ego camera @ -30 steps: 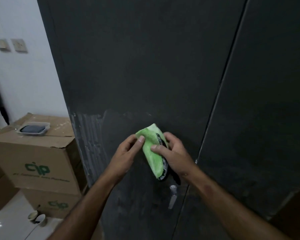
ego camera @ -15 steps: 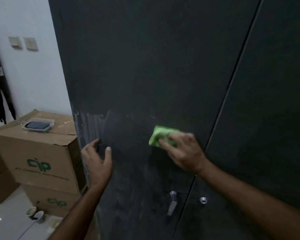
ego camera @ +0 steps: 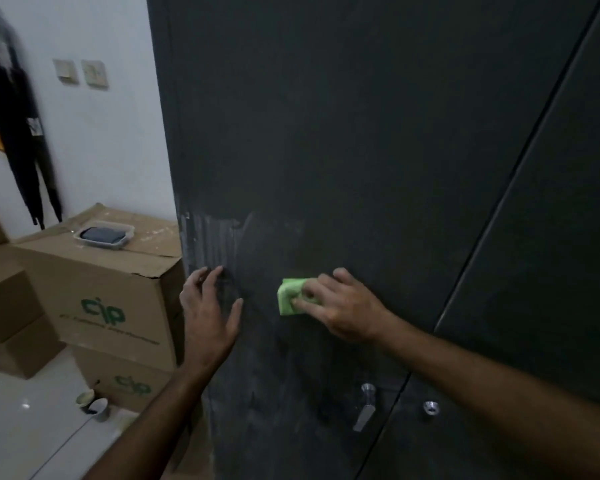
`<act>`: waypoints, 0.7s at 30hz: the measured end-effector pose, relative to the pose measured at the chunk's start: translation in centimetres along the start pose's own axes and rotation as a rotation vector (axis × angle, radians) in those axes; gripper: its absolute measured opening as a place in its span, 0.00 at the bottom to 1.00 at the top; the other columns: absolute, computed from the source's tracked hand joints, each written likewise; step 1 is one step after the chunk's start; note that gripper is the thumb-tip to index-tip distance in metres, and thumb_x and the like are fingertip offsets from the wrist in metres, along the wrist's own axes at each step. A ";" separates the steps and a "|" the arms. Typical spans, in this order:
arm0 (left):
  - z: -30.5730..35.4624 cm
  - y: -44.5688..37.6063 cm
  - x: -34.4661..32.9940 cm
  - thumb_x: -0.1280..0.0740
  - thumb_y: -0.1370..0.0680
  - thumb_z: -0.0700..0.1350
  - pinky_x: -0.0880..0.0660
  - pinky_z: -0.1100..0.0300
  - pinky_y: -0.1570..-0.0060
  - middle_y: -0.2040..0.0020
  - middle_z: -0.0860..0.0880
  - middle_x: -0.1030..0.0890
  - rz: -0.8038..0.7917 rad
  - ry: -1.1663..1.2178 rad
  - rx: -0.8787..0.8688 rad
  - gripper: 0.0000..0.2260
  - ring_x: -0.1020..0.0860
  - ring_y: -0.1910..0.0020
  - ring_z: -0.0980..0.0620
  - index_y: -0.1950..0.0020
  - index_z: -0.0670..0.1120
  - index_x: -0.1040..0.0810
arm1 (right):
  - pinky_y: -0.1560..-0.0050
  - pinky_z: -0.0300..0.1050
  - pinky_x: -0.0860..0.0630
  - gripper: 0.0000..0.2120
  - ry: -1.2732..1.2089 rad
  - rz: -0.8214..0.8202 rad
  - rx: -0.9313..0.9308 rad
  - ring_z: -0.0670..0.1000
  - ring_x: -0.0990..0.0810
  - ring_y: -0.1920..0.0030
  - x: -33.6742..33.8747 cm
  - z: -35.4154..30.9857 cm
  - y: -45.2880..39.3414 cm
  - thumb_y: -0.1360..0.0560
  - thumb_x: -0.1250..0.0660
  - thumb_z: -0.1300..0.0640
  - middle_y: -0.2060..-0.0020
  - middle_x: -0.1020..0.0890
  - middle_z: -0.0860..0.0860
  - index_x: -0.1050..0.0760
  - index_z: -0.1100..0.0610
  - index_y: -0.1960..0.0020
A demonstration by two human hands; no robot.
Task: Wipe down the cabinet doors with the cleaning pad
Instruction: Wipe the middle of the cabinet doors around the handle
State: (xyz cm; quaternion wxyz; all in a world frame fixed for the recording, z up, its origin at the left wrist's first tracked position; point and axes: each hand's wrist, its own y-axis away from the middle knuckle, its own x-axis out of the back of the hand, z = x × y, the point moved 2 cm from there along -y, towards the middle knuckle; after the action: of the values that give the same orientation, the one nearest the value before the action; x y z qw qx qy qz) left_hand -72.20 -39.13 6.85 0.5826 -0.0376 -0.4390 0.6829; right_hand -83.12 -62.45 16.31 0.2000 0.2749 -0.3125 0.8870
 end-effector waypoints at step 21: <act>-4.6 -1.3 2.1 0.20 0.28 0.52 0.35 0.47 0.25 0.20 0.43 0.40 -0.102 0.219 0.052 0.50 0.39 0.21 0.44 0.15 0.45 0.47 | 0.53 0.50 0.27 0.13 0.010 -0.012 -0.037 0.54 0.20 0.52 -4.0 -5.3 -10.6 0.21 0.37 0.55 0.49 0.18 0.51 0.18 0.50 0.40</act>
State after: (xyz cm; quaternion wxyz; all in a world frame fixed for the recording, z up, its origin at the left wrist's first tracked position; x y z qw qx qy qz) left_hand -69.27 -34.88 5.83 0.6618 -0.0742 -0.3563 0.6555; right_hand -76.36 -52.00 15.14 0.2121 0.2686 -0.3264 0.8811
